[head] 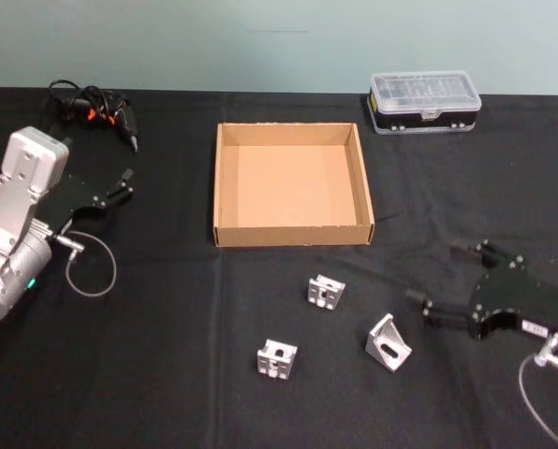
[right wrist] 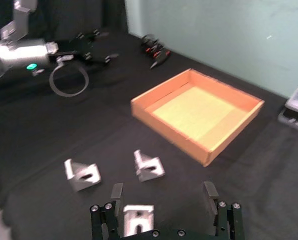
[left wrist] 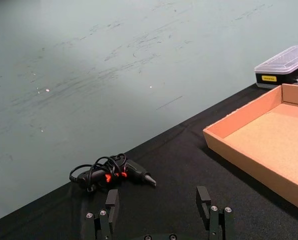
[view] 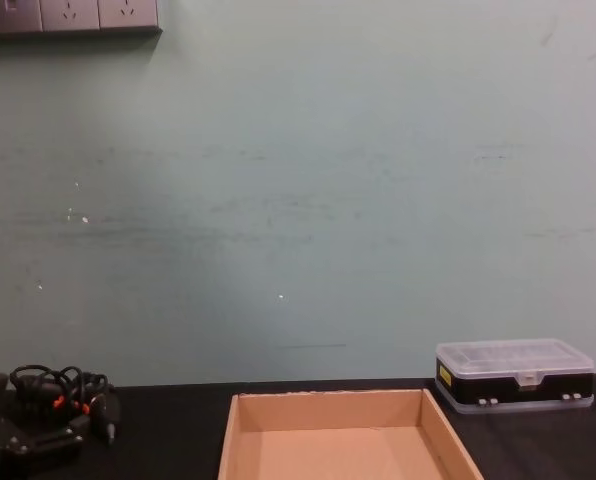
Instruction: Use one hand to pick up the angle iron from the table and place it into the box.
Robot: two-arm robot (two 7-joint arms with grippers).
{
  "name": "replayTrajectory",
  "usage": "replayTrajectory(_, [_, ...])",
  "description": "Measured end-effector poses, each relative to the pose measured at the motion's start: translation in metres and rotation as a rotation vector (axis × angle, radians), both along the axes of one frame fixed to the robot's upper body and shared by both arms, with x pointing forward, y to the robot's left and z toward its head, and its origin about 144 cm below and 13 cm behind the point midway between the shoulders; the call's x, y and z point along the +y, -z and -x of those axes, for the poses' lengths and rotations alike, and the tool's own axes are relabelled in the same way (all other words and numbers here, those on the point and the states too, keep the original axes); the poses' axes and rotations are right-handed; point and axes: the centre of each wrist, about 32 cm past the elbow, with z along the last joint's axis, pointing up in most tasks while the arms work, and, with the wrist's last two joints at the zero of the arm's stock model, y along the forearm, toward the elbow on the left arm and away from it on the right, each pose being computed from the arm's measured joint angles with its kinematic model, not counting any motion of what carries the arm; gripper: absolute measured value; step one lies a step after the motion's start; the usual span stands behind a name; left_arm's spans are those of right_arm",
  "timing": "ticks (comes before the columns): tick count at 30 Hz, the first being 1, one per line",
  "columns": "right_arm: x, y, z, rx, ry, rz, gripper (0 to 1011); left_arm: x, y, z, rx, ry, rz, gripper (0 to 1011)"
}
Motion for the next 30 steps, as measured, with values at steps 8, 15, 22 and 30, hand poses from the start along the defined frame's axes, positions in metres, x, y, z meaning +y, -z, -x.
replayTrajectory(8, [0.008,0.009,0.013,0.082,-0.038,0.029,1004,0.0,0.0,0.0,0.0,0.0,0.0,1011])
replayTrajectory(15, [0.016,0.019,0.016,0.142,-0.043,0.059,1004,0.0,0.0,0.0,0.0,0.0,0.0,1011])
replayTrajectory(22, [0.022,0.029,0.014,0.176,-0.046,0.086,1004,0.0,0.0,0.0,0.0,0.0,0.0,1011])
replayTrajectory(30, [0.028,0.039,0.008,0.192,-0.045,0.097,1004,0.0,0.0,0.0,0.0,0.0,0.0,1011])
